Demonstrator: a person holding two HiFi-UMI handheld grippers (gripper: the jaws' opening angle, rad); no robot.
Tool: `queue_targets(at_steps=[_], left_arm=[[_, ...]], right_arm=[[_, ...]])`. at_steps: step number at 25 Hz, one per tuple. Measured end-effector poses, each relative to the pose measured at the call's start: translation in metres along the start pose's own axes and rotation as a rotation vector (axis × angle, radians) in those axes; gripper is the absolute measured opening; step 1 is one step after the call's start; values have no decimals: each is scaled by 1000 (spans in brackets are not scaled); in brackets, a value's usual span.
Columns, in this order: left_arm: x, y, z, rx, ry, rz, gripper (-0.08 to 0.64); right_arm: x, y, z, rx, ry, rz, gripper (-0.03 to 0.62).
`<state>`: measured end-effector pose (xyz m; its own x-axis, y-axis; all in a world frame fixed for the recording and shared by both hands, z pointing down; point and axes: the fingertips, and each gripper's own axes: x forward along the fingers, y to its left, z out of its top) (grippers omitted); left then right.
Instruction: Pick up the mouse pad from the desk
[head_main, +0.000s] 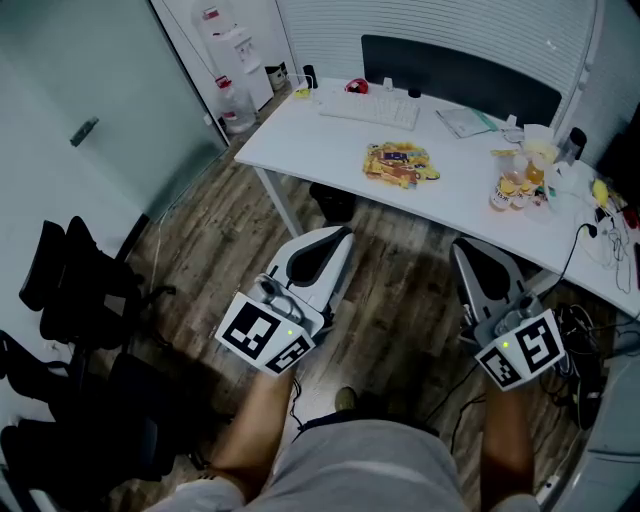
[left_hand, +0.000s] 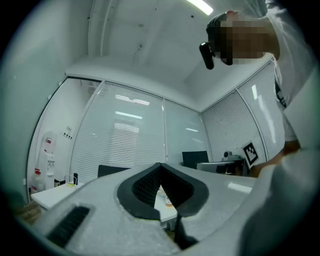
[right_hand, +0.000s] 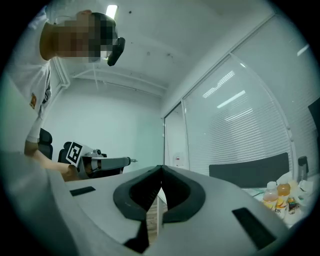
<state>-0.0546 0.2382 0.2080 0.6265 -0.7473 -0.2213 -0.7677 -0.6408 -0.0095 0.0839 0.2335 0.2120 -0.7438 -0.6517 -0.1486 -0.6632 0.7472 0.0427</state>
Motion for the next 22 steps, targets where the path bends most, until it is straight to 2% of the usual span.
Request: queue_targets(at_steps=[22], left_arm=[[-36,66,-16,-51,6,-47,15]], right_arm=[[38,30,-24,-11,52,-99,11]])
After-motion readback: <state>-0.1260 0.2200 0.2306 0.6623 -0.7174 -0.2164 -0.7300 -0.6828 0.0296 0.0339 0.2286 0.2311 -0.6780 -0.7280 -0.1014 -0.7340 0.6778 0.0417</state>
